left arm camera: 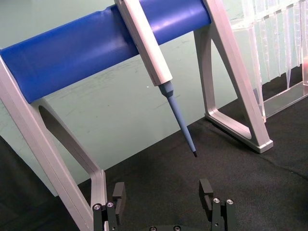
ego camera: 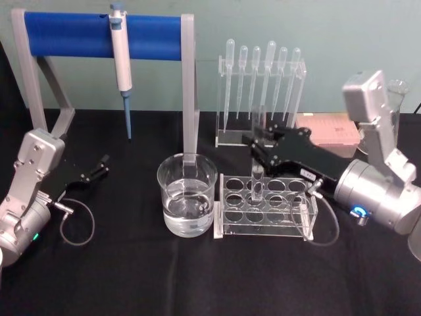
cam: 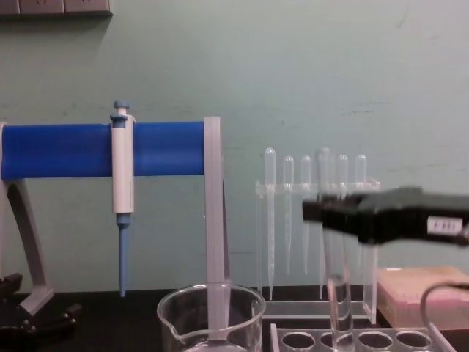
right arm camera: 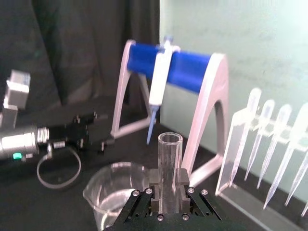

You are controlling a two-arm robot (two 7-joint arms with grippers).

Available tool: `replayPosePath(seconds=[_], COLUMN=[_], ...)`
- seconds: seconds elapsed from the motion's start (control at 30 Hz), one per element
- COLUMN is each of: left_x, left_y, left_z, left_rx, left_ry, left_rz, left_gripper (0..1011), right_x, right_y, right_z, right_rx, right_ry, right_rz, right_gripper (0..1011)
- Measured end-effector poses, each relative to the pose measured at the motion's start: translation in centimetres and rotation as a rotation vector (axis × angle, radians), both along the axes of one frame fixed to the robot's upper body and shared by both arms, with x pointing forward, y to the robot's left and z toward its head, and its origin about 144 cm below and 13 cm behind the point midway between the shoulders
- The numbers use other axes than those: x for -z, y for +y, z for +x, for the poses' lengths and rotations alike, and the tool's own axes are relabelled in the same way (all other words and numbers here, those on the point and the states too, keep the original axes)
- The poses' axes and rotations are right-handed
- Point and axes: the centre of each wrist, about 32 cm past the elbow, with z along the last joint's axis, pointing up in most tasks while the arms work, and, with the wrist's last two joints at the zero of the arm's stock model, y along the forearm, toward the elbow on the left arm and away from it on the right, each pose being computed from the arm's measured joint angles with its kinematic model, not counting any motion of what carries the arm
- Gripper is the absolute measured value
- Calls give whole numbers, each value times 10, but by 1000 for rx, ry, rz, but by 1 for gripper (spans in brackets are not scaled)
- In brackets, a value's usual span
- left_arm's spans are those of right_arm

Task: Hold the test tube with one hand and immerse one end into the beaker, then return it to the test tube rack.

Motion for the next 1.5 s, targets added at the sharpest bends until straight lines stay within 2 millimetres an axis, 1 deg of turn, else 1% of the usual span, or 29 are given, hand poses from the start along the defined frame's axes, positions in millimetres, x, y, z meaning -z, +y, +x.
replayPosePath(seconds=[0.1,0.2,1.5], left_x=[0,0,0], left_y=[0,0,0], left_z=[0,0,0], left_rx=[0,0,0], left_ry=[0,0,0], left_rz=[0,0,0], left_gripper=[1000,1000,1000], right_x=[-8,-11,-10], right_y=[-2,-2,-2], right_z=[-5,-6,-7], right_rx=[9,12,21], right_ry=[-33,-42,-46], right_rz=[32,40,42], right_gripper=[224,224,224])
